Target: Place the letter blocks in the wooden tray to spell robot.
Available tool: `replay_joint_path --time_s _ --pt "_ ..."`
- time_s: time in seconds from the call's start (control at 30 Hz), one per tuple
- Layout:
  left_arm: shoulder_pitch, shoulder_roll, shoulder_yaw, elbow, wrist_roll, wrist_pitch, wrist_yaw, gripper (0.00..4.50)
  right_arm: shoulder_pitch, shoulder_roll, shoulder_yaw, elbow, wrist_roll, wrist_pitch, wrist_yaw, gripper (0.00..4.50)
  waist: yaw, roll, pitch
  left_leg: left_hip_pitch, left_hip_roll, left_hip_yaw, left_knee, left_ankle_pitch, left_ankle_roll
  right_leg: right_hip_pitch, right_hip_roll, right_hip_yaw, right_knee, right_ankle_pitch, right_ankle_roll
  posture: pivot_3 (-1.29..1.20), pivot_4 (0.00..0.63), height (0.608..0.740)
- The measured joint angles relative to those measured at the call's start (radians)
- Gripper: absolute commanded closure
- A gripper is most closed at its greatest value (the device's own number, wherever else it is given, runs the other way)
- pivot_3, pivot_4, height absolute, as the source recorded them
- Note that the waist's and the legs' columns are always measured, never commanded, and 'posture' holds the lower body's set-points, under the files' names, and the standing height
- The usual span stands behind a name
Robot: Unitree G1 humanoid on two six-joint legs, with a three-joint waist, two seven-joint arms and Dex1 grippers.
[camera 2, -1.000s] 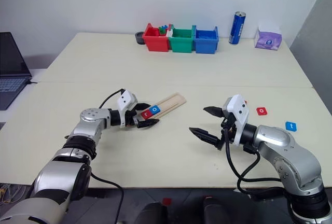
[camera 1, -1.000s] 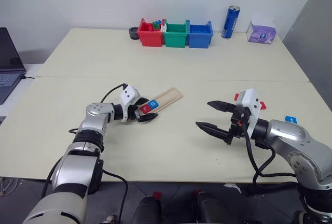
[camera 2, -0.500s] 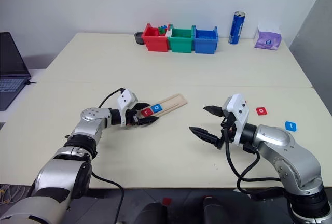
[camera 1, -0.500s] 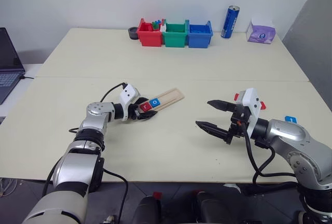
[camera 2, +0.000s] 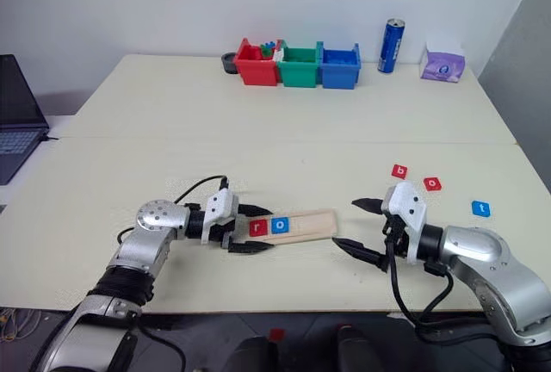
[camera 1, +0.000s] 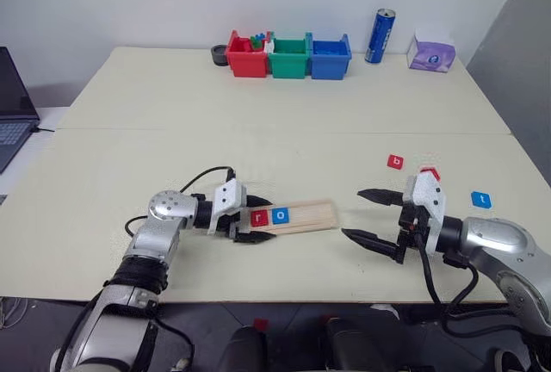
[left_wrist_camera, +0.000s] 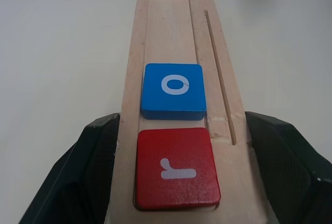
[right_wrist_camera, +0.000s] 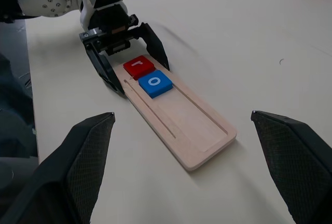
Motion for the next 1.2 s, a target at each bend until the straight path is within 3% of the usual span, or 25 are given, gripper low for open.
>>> replay_joint_path --time_s 0.3,0.7,1.2 --pt "0.027 0.003 -0.027 -0.074 -0.011 0.042 -0.006 1.1 0.025 -0.002 0.002 0.002 -0.027 -0.041 0.039 0.0 0.0 0.0 0.0 0.0 0.0 0.001 0.0 0.0 0.0 0.0 0.001 0.0 -0.001 0.0 0.0 0.0 0.15 0.74" --pt "-0.04 -0.01 -0.06 0.105 0.015 -0.033 -0.021 1.1 0.023 0.0 0.005 0.009 -0.037 -0.044 0.05 0.0 0.0 0.0 0.0 0.0 0.0 0.001 0.0 0.0 0.0 0.0 0.001 0.0 -0.001 0.0 0.0 0.0 0.15 0.74" --pt "-0.052 0.0 -0.06 0.145 0.016 -0.068 -0.058 1.1 0.04 0.005 0.005 0.008 -0.037 -0.044 0.045 0.0 0.0 0.0 0.0 0.0 0.0 0.001 0.0 0.0 0.0 0.0 0.001 0.0 -0.001 0.0 0.0 0.0 0.15 0.74"
